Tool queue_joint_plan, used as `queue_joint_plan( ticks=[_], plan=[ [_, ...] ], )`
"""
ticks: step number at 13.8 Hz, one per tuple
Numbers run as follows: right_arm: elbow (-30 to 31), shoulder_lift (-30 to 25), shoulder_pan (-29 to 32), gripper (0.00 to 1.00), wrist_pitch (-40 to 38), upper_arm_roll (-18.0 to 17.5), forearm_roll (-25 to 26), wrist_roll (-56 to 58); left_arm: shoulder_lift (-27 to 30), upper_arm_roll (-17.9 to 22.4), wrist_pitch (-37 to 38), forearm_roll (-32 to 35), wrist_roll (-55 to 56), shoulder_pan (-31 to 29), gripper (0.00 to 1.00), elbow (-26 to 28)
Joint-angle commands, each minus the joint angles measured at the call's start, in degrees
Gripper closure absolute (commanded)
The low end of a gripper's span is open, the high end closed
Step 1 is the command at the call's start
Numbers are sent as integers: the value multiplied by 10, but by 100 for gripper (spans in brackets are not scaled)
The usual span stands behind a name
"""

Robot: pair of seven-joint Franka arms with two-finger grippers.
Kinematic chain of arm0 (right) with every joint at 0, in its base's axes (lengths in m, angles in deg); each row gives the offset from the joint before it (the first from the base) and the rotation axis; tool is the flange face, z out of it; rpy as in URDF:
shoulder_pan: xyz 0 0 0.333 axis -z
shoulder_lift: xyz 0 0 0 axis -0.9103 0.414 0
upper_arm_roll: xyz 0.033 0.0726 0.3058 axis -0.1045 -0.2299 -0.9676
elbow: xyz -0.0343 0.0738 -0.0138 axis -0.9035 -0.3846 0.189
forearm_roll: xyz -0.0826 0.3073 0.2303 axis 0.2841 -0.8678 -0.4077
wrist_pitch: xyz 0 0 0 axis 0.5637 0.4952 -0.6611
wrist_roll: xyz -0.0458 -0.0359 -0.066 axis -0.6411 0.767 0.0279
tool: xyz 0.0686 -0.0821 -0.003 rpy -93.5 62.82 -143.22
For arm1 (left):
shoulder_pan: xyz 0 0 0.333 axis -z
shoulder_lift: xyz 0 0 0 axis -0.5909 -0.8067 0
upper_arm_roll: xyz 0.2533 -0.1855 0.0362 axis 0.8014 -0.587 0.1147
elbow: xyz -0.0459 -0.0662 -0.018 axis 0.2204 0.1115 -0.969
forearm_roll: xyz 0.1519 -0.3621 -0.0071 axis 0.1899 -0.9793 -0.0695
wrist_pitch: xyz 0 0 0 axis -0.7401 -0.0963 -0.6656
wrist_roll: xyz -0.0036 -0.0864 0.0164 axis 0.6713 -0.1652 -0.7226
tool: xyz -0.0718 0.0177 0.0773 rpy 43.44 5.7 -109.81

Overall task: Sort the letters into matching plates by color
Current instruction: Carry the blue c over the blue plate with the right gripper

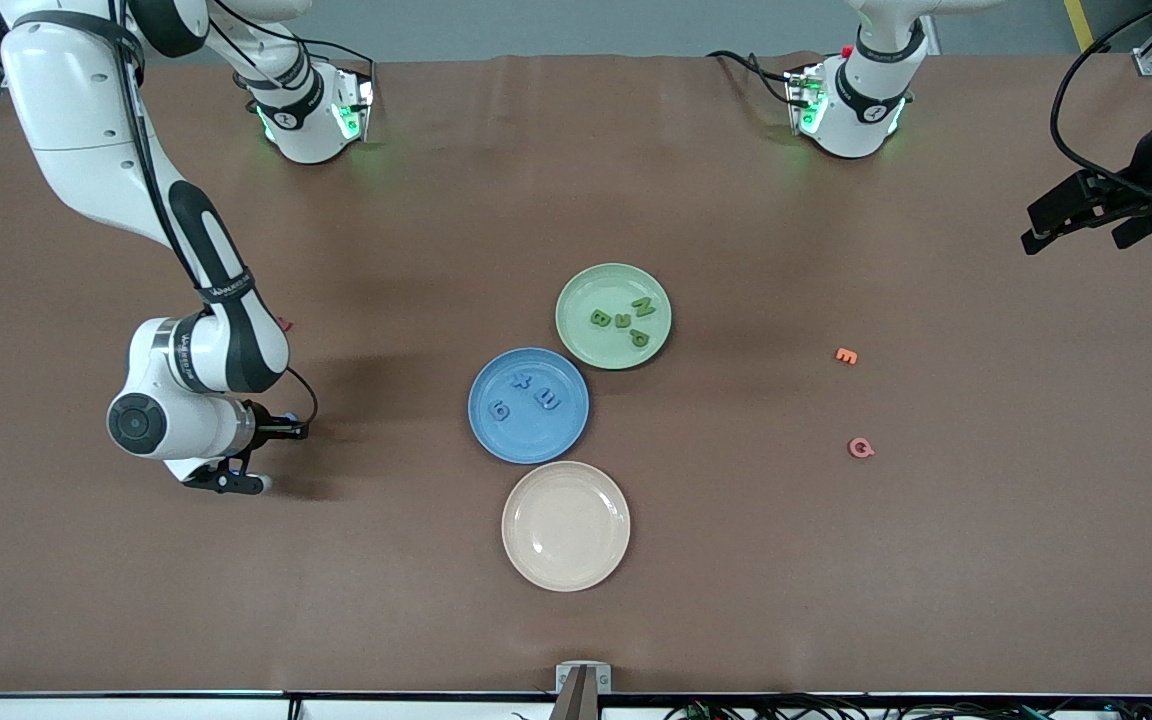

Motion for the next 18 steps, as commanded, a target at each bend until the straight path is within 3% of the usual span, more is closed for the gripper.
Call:
queue_joint_plan(
  ticks=[1,6,11,14,18],
  plan=[
    [1,1,6,59,2,-5,4,3,9,-1,-6,-4,-9,-3,0,7],
    [1,0,5,82,-1,-6,3,2,10,-1,-5,-4,-9,-3,0,8],
    [-13,-21,-20,83,-45,-9,-2,-10,8,-1,-5,-4,-9,-3,0,8],
    [-27,-42,-64,85,-70,-10,-4,-104,6,-1,-6,-4,-9,-4,0,8],
    [-67,-39,-169,86,-67,-10,-7,-307,6,-1,-6,-4,-9,-3,0,7]
  ],
)
